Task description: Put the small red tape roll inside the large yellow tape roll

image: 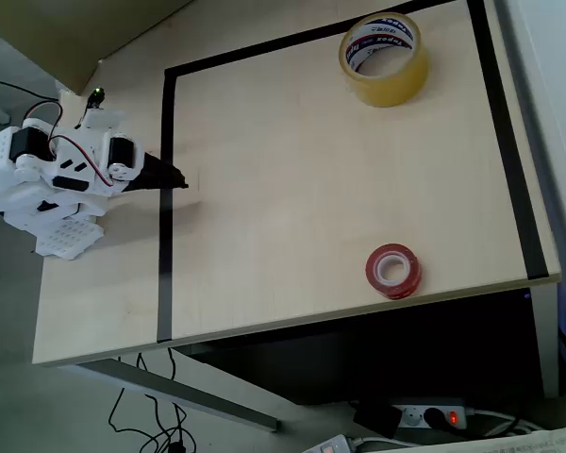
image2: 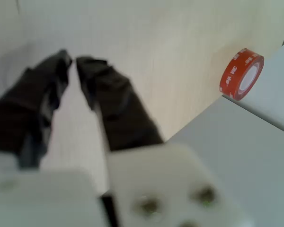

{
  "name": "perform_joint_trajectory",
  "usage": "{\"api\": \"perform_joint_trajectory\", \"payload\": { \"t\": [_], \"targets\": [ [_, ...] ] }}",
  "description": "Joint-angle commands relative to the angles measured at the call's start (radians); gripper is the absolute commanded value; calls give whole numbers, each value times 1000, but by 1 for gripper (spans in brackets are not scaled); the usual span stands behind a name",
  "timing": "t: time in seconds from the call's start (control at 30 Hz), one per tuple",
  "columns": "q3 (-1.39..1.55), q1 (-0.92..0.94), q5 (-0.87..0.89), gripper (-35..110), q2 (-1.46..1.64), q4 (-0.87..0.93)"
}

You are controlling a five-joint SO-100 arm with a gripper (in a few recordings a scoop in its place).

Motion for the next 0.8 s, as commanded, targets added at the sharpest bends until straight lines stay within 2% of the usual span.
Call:
{"api": "perform_joint_trajectory", "payload": {
  "t": [0.0, 0.1, 0.27, 0.43, 0.6, 0.77],
  "targets": [
    [-12, -273, -167, 0, -11, 121],
    [-60, -170, -167, 0, -9, 95],
    [-176, -110, -169, 0, -29, 37],
    [-492, 17, -167, 0, -377, -60],
    [-799, 118, -175, 0, -598, -144],
    [-986, 229, -176, 0, -833, -385]
  ]
}}
